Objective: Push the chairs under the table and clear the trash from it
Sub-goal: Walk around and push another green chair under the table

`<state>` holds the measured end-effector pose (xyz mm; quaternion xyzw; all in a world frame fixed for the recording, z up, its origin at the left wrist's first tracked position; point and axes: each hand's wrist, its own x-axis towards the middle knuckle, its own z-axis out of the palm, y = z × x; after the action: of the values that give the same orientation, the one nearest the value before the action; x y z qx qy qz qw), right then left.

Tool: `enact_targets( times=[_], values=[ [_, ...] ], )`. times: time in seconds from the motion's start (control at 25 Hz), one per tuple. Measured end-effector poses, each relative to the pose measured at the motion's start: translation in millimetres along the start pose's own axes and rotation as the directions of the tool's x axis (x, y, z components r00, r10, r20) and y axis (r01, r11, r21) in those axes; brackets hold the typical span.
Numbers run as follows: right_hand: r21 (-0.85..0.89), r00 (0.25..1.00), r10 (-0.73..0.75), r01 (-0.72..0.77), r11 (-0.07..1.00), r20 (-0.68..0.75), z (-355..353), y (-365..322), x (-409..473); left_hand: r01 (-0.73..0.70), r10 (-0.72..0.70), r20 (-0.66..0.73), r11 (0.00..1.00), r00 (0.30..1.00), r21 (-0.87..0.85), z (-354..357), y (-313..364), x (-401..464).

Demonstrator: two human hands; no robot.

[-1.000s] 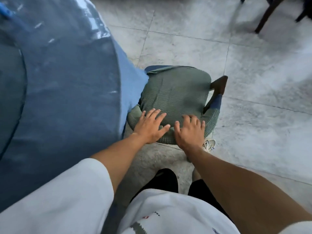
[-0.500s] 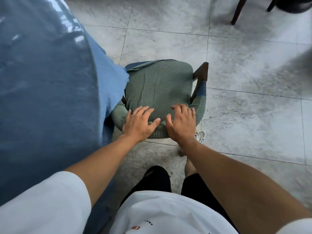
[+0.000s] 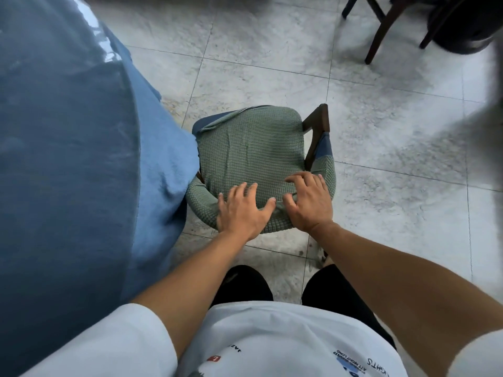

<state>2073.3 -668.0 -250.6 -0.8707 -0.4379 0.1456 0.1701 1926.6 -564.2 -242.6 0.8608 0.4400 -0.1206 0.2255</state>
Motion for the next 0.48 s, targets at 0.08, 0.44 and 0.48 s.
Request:
enact_targets(
  times=[0.08, 0.44, 0.48],
  values=[
    [-0.001, 1.000, -0.030, 0.030, 1.000, 0.005, -11, 15, 20, 0.046, -0.047, -0.011, 0.999, 0.999, -0.023, -1, 19, 12],
    [0.049, 0.957, -0.289, 0.288, 0.956, 0.015, -57, 91, 148, 0.323, -0.327, -0.013, 0.939, 0.945, -0.117, -12, 117, 96],
    [0.062, 0.943, -0.333, 0.332, 0.941, 0.010, -61, 99, 165, 0.362, -0.367, -0.006, 0.920, 0.930, -0.146, -14, 128, 108]
  ],
)
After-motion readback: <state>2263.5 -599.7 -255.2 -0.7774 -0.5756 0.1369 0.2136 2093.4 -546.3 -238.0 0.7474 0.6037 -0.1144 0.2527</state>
